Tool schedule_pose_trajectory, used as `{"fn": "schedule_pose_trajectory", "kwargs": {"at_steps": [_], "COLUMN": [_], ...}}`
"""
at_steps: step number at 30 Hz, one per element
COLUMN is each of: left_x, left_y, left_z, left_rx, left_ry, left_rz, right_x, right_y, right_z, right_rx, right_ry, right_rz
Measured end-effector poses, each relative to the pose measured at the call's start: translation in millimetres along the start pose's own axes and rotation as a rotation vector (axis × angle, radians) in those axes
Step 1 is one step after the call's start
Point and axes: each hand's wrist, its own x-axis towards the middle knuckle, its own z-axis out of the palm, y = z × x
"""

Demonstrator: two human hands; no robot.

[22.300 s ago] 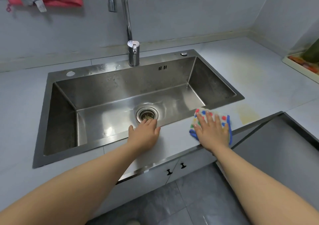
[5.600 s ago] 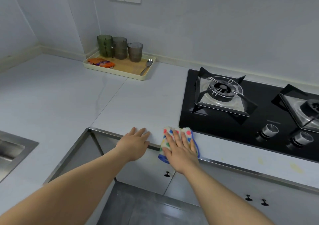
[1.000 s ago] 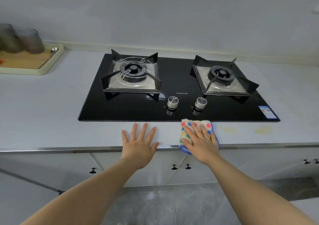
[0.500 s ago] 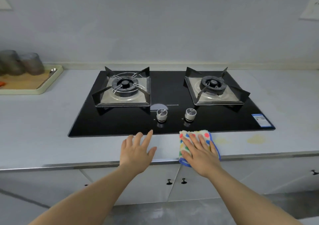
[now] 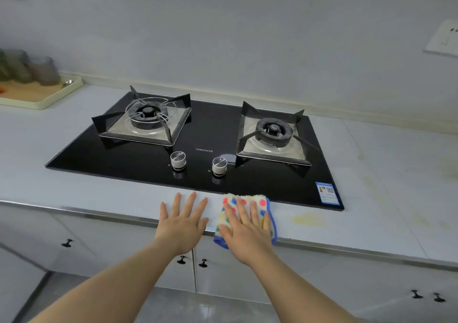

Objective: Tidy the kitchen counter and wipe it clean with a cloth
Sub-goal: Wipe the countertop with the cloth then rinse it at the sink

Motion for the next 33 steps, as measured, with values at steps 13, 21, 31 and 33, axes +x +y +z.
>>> {"fn": "schedule_pose_trajectory", "kwargs": {"at_steps": [13,21,31,33], "left_x": [2,2,2,1], "left_y": [63,63,69,68], "left_z": [-4,1,-2,-2], "left_rx": [0.016,0.079,0.085,0.087], "left_ry": [-0.054,-0.047,-0.029,-0.027], "left_rz": [0.081,0.063,0.047,0.047], "right_x": [-18,-31,-31,-38], "right_y": [56,127,123,146], "right_z": [-8,-18,-16,-17], "right_rx": [0.032,-0.002,-0.008,-0.003], "right_ry": [0.009,0.013,0.013,0.070], "right_rz": [0.090,0.107,0.041,0.140]}}
